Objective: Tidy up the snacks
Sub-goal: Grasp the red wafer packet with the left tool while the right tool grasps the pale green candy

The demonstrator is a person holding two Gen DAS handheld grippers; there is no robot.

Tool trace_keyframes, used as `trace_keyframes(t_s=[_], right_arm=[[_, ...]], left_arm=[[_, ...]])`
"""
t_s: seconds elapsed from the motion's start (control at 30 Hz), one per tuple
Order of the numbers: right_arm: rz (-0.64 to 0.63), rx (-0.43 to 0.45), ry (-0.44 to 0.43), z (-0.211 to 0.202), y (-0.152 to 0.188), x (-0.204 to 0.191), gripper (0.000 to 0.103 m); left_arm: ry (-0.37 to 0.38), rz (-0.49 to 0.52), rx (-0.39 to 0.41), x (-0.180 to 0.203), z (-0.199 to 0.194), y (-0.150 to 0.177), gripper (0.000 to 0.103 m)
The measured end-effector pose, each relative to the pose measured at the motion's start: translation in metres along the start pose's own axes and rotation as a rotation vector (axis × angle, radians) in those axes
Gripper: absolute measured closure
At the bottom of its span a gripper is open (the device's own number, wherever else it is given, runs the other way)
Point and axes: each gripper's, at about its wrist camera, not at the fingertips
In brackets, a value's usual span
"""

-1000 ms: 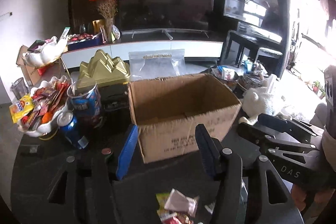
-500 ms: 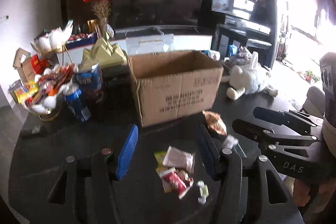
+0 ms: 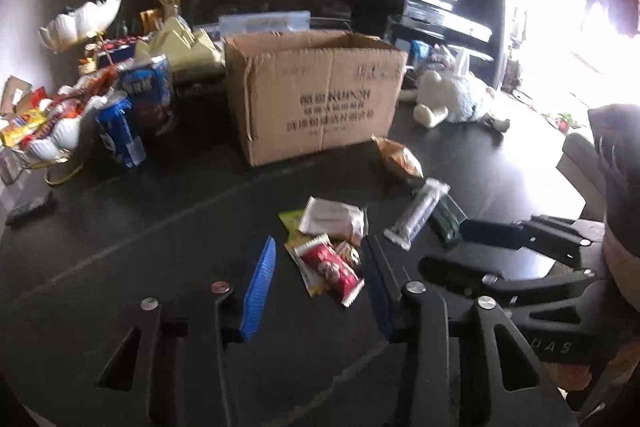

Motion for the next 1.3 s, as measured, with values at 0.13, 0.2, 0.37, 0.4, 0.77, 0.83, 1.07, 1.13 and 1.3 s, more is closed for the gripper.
trace_keyframes(t_s=[0.13,0.2,0.37,0.4,0.77,0.83,1.07,1.13,1.3], right_arm=[[-0.008,-0.04,-0.016,0.019,0.01,-0.003,0.054],[0.005,-0.057,-0.018,0.027,0.012,-0.002,0.058],[0.031,-0.086,-0.027,0.043,0.014,0.0,0.067],[0.031,-0.087,-0.023,0.045,0.015,0.0,0.067],[0.043,-0.116,-0.019,0.062,0.015,0.004,0.077],[0.051,-0.121,-0.027,0.064,0.015,0.006,0.078],[0.071,-0.122,-0.045,0.069,0.014,0.013,0.083],[0.071,-0.112,-0.036,0.068,0.014,0.015,0.083],[0.09,-0.102,-0.041,0.067,0.014,0.023,0.083]], left_arm=[[0.042,0.006,-0.033,-0.004,0.017,0.005,0.066],[0.064,-0.008,-0.054,-0.007,0.025,0.007,0.07],[0.122,-0.031,-0.105,-0.012,0.044,0.01,0.074],[0.126,-0.034,-0.114,-0.012,0.047,0.01,0.074],[0.131,-0.084,-0.168,-0.014,0.076,0.005,0.074],[0.121,-0.086,-0.173,-0.012,0.079,0.003,0.074],[0.097,-0.097,-0.186,-0.007,0.088,-0.001,0.074],[0.087,-0.094,-0.187,-0.005,0.089,-0.002,0.074],[0.05,-0.069,-0.18,0.003,0.089,-0.005,0.088]])
Point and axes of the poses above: each gripper's, at about its wrist camera, not at the fingertips, and z roughly the way its jaws point, x to its right, y to its underside, and after that the axes turned 11 degrees about -x, right-handed
